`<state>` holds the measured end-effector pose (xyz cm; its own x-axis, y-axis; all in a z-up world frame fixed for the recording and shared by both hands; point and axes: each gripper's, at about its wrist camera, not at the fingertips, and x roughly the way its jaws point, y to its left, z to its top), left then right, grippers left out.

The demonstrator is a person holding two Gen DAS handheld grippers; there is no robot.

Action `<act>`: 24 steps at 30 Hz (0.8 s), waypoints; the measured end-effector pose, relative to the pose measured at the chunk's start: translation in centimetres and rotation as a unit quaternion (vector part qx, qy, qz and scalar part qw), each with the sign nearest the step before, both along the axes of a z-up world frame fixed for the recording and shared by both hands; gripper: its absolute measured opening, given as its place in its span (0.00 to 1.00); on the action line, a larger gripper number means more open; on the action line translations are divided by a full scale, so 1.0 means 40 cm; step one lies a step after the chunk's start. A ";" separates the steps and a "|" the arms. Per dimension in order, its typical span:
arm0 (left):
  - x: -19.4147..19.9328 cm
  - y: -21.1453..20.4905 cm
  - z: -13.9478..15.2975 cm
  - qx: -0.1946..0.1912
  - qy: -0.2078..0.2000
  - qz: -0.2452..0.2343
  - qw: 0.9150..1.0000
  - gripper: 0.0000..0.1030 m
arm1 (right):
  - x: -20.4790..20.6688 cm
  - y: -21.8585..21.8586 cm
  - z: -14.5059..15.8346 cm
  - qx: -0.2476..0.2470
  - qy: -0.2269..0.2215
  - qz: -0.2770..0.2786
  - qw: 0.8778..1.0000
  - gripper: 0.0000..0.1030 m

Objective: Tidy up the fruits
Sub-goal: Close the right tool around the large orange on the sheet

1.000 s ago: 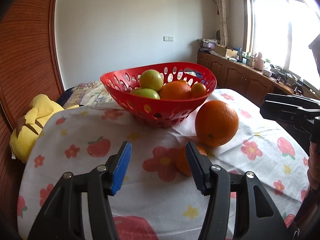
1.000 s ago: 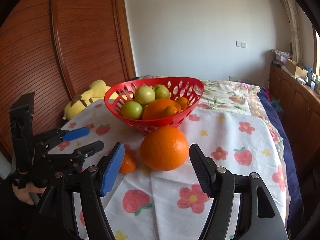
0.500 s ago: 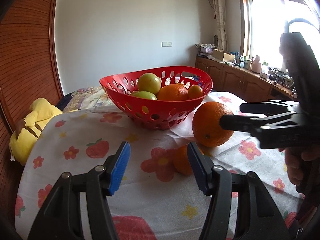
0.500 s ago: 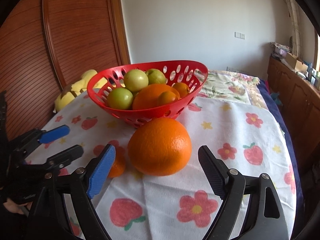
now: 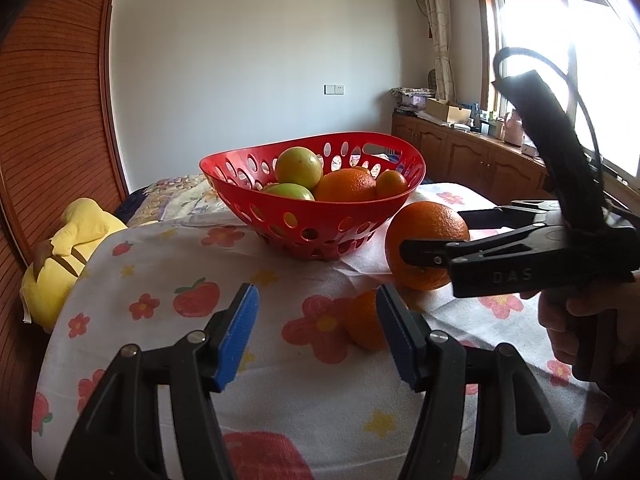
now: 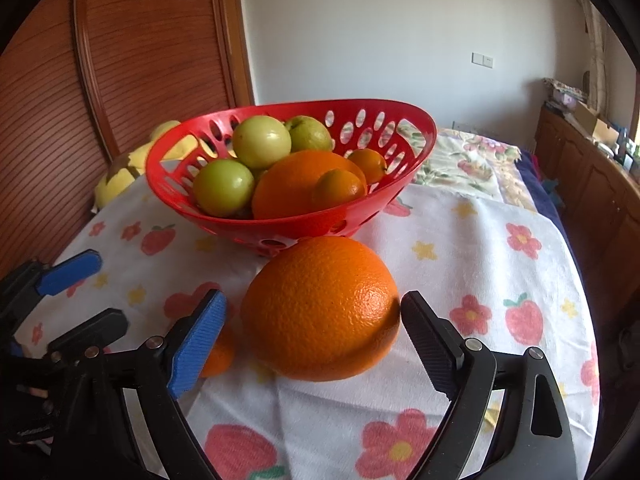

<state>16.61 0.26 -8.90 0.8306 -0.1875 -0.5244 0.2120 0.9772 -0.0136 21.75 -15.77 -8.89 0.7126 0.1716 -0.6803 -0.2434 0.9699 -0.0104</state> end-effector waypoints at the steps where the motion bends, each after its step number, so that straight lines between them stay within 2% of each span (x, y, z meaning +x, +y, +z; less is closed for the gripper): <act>1: 0.000 0.000 0.000 0.000 0.000 0.000 1.000 0.60 | 0.007 -0.001 -0.004 -0.002 0.002 -0.002 1.000 0.88; 8: 0.001 0.000 0.000 0.000 0.001 0.001 1.000 0.60 | 0.035 -0.014 -0.025 0.016 0.024 -0.005 1.000 0.89; 15: 0.001 -0.001 0.001 -0.002 0.001 0.002 1.000 0.61 | 0.051 -0.002 -0.043 0.011 0.040 -0.007 0.999 0.89; 24: 0.004 0.000 -0.003 -0.001 0.007 -0.001 1.000 0.64 | 0.026 -0.012 -0.045 0.015 0.035 0.003 0.999 0.87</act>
